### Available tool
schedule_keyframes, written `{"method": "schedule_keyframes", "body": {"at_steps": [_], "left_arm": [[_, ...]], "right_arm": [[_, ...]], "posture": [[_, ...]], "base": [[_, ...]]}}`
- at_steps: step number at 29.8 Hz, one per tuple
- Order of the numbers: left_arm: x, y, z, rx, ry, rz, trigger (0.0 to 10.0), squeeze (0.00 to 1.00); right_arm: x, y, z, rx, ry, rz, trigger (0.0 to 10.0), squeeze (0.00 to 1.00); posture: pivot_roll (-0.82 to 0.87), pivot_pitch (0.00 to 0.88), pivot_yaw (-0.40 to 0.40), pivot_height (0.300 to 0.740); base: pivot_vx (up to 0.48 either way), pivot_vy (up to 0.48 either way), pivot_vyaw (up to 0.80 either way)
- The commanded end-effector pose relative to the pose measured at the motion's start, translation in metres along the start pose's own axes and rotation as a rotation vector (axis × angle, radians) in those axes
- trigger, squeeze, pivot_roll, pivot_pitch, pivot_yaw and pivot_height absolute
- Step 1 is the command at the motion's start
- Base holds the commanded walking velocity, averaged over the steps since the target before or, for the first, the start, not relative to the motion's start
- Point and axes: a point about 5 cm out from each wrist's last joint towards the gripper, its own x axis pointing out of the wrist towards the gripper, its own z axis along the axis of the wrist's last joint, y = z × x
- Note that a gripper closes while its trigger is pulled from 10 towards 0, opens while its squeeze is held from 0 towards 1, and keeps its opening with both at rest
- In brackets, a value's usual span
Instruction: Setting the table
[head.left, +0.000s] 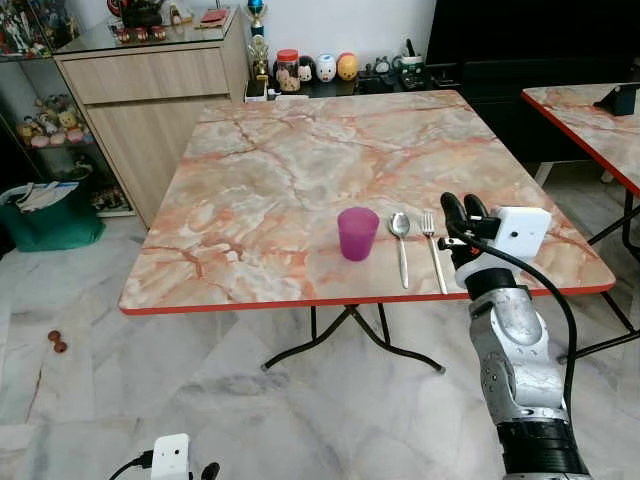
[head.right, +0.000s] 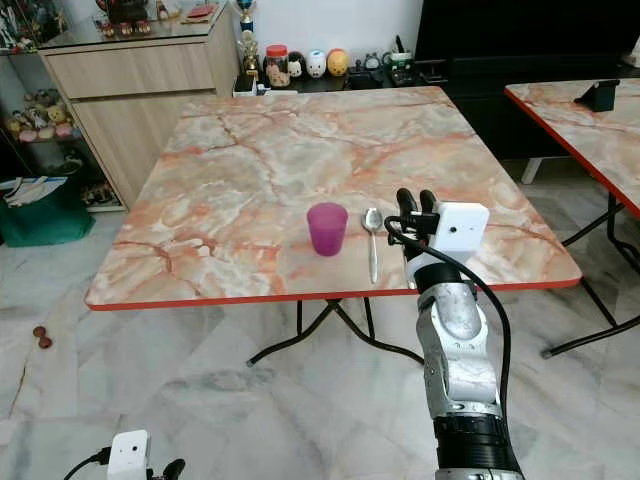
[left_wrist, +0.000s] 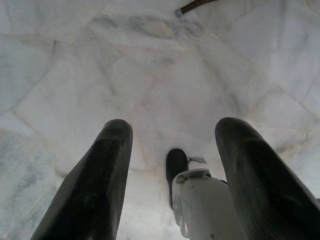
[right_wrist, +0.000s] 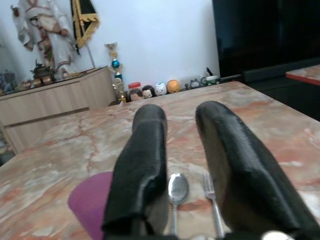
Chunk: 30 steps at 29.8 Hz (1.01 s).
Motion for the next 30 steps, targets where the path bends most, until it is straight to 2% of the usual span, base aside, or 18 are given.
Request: {"method": "schedule_keyframes", "body": {"at_steps": [1, 16, 17, 18, 30], "left_arm": [[-0.001, 0.002, -0.003, 0.009, 0.022, 0.003, 10.0, 0.00], [-0.001, 0.009, -0.001, 0.000, 0.017, 0.009, 10.0, 0.00], [-0.001, 0.010, -0.001, 0.001, 0.016, 0.009, 10.0, 0.00], [-0.001, 0.010, -0.001, 0.002, 0.013, 0.008, 10.0, 0.00], [-0.003, 0.013, -0.003, 0.005, 0.008, 0.007, 10.0, 0.00]], "right_arm": [[-0.001, 0.000, 0.001, 0.022, -0.003, -0.001, 10.0, 1.00], [0.000, -0.001, -0.001, -0.005, 0.010, -0.013, 10.0, 1.00], [0.000, -0.001, -0.001, -0.011, 0.013, -0.015, 10.0, 0.10], [-0.001, -0.002, -0.002, -0.015, 0.016, -0.019, 10.0, 0.00], [-0.001, -0.004, -0.004, -0.002, 0.020, -0.047, 10.0, 0.00]], "posture": [[-0.08, 0.000, 0.048, 0.740], [-0.08, 0.000, 0.050, 0.740], [-0.08, 0.000, 0.050, 0.740], [-0.08, 0.000, 0.052, 0.740], [-0.08, 0.000, 0.050, 0.740]], "base": [[0.000, 0.000, 0.00], [0.000, 0.000, 0.00], [0.000, 0.000, 0.00], [0.000, 0.000, 0.00], [0.248, 0.000, 0.00]]}}
